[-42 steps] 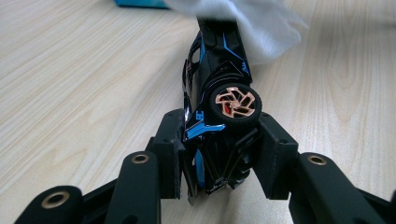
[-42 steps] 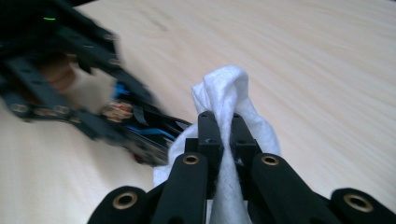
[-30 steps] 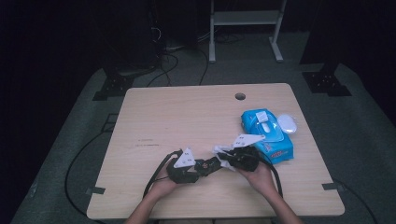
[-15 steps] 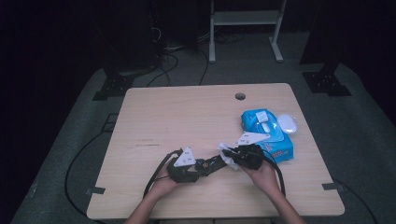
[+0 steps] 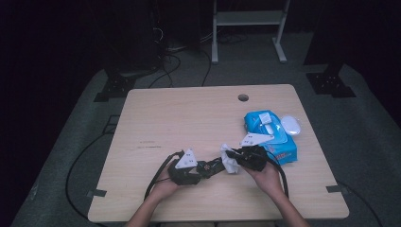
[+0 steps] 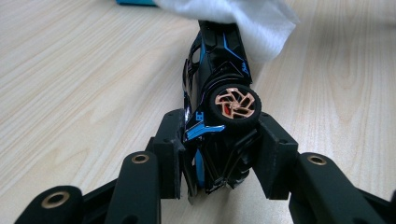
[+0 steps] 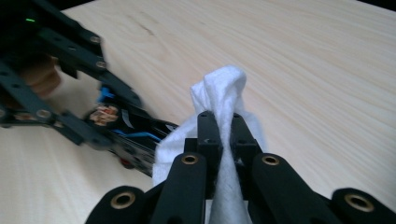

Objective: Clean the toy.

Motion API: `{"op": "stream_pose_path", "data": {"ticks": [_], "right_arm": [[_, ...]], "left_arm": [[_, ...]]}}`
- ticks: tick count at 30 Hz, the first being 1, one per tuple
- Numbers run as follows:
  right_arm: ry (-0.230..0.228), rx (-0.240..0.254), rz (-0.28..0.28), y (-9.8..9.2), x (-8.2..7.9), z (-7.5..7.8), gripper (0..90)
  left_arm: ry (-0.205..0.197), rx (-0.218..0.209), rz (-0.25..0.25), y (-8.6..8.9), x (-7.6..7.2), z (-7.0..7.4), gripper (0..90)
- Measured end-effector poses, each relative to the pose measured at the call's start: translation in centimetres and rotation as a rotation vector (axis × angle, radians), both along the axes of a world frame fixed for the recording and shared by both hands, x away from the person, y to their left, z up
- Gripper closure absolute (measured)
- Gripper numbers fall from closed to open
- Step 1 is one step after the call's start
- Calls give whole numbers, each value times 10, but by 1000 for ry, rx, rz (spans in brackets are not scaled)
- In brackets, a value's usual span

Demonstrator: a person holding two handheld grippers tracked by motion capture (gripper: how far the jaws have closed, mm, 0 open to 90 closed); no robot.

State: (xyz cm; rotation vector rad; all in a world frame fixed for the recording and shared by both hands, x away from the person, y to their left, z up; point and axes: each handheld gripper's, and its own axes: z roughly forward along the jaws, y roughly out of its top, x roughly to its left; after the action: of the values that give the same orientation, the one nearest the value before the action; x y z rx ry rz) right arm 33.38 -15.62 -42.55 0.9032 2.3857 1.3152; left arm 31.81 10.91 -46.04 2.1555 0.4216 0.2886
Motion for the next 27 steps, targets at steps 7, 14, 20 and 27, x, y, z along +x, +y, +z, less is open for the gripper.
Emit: {"op": "stream_pose_path", "data": {"ticks": [7, 14, 20, 27], "right_arm": [[23, 38, 75, 19, -7, -3, 858], [-3, 5, 83, 25, -6, -2, 856], [16, 75, -56, -29, 5, 2, 856], [62, 136, -52, -44, 9, -1, 853]], "left_arm": [[-3, 1, 6, -1, 0, 0, 579], [-5, 9, 4, 1, 0, 1, 579], [10, -7, 9, 3, 1, 3, 535], [54, 6, 50, -3, 5, 17, 270]]}}
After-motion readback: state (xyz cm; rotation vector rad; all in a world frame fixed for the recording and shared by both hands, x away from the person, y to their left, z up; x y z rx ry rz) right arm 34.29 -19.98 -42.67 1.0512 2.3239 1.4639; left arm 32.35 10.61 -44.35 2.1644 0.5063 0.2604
